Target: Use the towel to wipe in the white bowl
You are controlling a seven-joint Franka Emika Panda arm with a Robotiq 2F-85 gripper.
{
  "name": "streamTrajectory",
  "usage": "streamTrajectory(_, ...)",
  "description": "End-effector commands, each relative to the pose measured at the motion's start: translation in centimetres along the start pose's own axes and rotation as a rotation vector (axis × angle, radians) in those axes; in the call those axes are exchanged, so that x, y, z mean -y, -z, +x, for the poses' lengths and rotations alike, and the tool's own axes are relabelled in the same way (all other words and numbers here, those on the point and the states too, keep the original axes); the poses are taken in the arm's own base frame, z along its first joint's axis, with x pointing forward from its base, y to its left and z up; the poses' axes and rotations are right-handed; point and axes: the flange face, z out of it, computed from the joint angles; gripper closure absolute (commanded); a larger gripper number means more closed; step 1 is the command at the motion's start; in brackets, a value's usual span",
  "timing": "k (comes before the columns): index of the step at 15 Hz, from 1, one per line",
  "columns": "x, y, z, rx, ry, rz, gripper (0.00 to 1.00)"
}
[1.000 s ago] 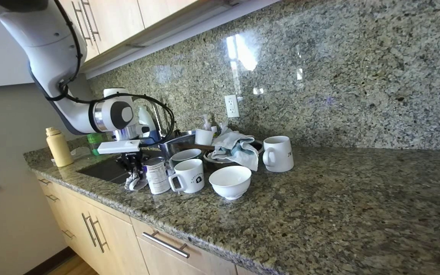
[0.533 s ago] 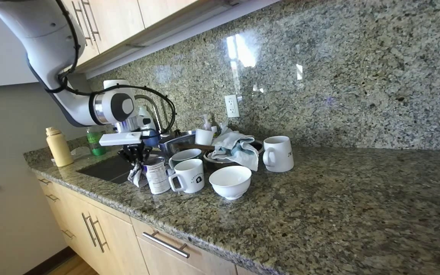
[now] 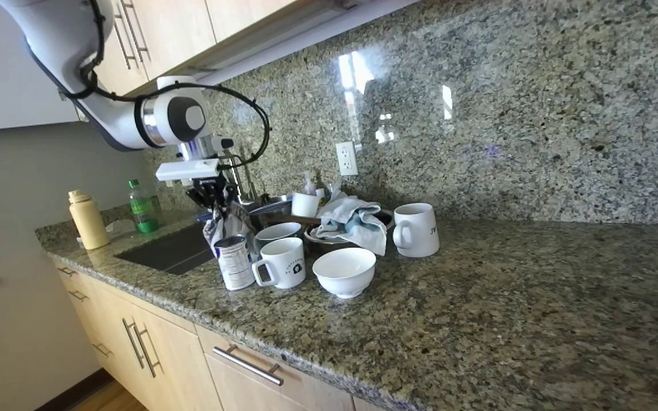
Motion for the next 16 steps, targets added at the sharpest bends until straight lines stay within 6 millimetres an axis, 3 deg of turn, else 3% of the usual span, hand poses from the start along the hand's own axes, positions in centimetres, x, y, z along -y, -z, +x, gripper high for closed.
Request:
streamTrajectory(1, -1.9, 5.3, -0.4, -0.030, -0.059, -0.014, 0.96)
streamTrajectory(5, -4.9, 10.2, -0.4, -0.102, -0.139, -0.056, 0.96)
streamTrajectory(9, -8.2, 13.7, -1.7, -0.134, -0.246, -0.091, 0.96)
streamTrajectory(16, -12.7, 18.2, -7.5, -0.136, -0.480, -0.160, 0.96)
